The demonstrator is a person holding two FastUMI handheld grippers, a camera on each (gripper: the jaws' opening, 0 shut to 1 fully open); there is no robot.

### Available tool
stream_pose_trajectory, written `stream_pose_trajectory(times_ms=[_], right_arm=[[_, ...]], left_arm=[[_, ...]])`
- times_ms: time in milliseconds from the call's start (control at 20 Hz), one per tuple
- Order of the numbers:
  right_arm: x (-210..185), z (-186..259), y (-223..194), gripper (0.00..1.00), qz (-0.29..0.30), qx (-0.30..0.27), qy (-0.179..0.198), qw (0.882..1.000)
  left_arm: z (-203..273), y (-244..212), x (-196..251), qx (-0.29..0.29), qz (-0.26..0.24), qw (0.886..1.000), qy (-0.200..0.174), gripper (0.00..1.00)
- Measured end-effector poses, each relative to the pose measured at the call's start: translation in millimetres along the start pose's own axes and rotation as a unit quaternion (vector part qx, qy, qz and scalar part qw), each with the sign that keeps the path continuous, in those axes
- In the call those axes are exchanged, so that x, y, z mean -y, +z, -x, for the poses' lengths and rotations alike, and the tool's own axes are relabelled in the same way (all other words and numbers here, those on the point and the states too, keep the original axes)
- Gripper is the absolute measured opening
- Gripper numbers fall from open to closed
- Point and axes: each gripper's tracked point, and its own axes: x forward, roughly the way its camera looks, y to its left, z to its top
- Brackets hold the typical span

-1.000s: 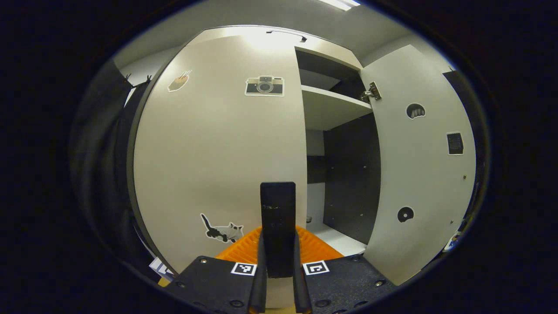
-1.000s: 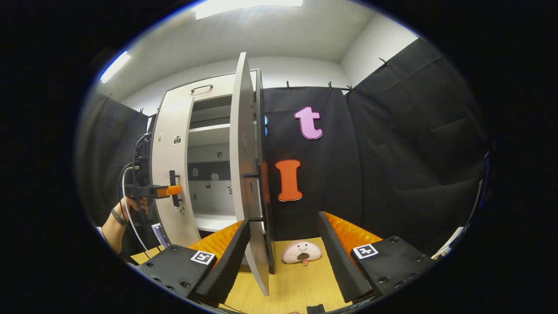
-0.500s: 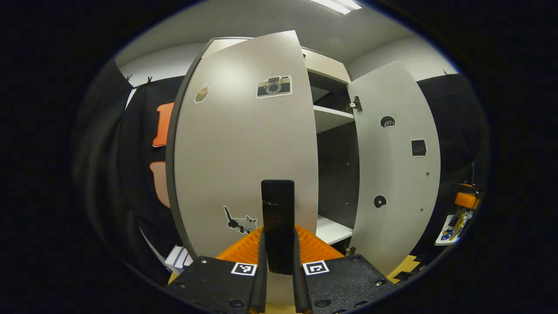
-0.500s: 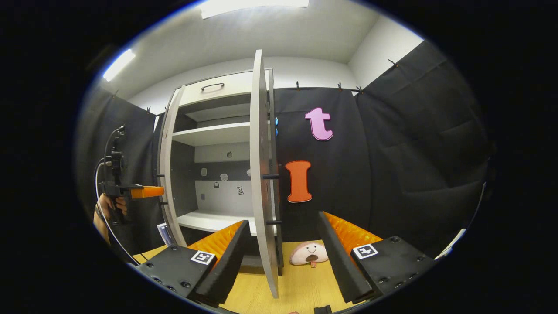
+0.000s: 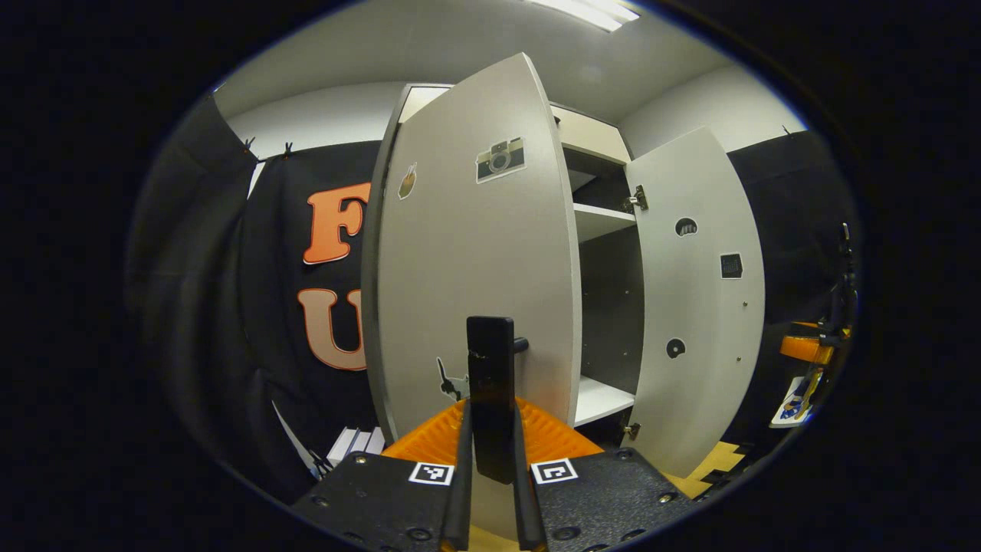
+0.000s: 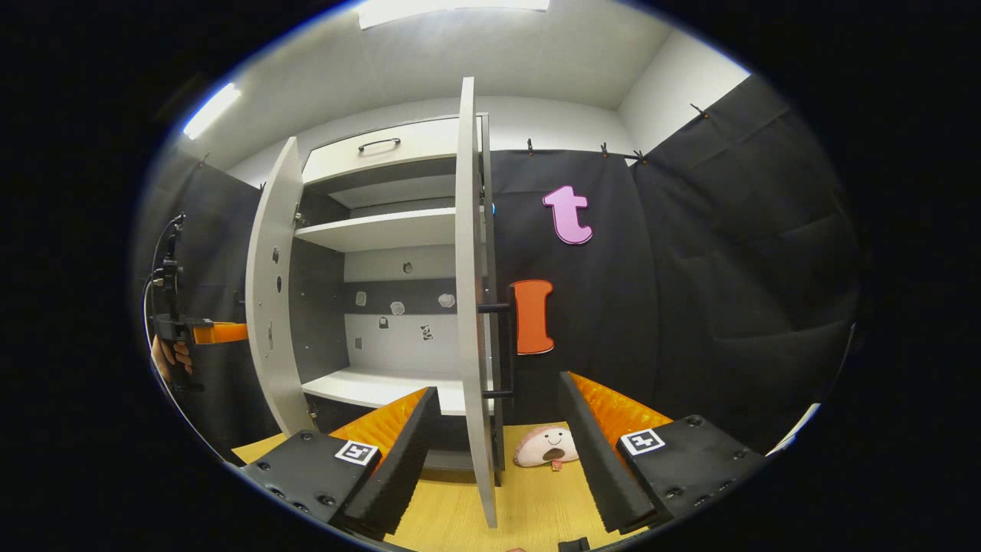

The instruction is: Open the right door of the double-door shoe cabinet with the right hand, and open the left door with the left hand.

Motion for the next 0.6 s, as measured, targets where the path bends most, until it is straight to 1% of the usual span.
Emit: stream_pose_trajectory(times_ms=[50, 100, 150, 200, 250, 300, 400, 450, 500, 600], right_arm=[[-1.6, -1.0, 0.9, 0.91, 0.001, 0.0, -0.001, 1.0], [-3.2, -1.2, 0.6, 0.91, 0.003, 0.0, -0.003, 1.0], [-6.0, -3.8, 1.0, 0.91, 0.005, 0.0, -0.005, 1.0], [-8.1, -4.1, 0.7, 0.99, 0.006, -0.001, -0.007, 1.0], [-9.7, -5.0, -0.2, 0.91, 0.008, -0.002, -0.01, 1.0], [-11.7, -5.8, -1.3, 0.9, 0.011, -0.004, -0.013, 1.0], [-14.4, -8.1, -0.8, 0.91, 0.015, -0.003, -0.022, 1.0], [-17.7, -8.0, -1.0, 0.98, 0.015, -0.003, -0.024, 1.0], [-22.2, -8.1, -0.9, 0.91, 0.015, -0.003, -0.026, 1.0], [-24.2, -9.5, 4.4, 0.91, 0.017, 0.0, -0.038, 0.999]], left_arm=[[0.8, 1.8, -4.2, 0.003, 0.002, 1.0, 0.004, 0.22], [1.0, 2.7, -5.6, 0.005, 0.002, 1.0, 0.005, 0.24], [1.0, 3.7, -7.0, 0.008, -0.002, 1.0, 0.003, 0.22], [1.1, 3.0, -8.8, 0.009, -0.002, 1.0, 0.0, 0.19], [2.0, 2.6, -9.3, 0.01, 0.0, 1.0, -0.002, 0.16], [2.1, 2.8, -10.2, 0.011, 0.0, 1.0, -0.004, 0.17], [2.8, 4.0, -14.1, 0.015, 0.001, 1.0, 0.0, 0.17], [2.5, 4.7, -17.5, 0.018, 0.0, 1.0, 0.006, 0.17], [2.8, 6.5, -21.5, 0.021, -0.003, 1.0, 0.012, 0.17], [3.7, 5.1, -30.3, 0.018, -0.012, 1.0, 0.021, 0.14]])
